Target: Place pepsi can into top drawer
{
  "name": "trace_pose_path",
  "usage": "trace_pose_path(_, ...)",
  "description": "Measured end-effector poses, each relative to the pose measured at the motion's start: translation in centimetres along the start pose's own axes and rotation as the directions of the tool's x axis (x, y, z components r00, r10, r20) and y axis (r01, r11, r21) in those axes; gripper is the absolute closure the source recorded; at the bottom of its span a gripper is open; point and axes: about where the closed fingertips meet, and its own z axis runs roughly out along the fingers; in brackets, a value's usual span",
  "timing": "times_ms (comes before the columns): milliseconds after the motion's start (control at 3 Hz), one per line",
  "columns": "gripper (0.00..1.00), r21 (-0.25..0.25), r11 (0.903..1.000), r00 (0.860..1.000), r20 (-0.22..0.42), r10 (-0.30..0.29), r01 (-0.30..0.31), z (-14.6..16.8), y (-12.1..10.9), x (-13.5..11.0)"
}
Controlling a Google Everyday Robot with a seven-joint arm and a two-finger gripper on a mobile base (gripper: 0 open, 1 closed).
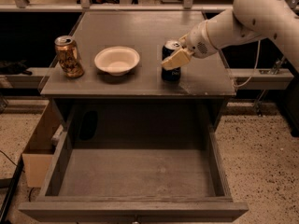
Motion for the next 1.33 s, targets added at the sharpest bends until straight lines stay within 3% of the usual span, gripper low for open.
trace_pose_path(333,1.00,-0.003,1.0000,1.000,0.028,-0.004,0.004,-0.9,0.7,-1.7)
trace_pose_path(667,1.00,0.013,0.9991,0.996,0.084,-0.042,0.041,-3.2,3.2,-6.4)
trace_pose_path(1000,1.00,0.028,0.9973,0.996,0.055,-0.069,0.067,-5.5,5.4,-8.8)
trace_pose_path(1333,1.00,0.056,0.9978,0.998,-0.057,-0.032,0.035,-9.9,8.5,-7.4)
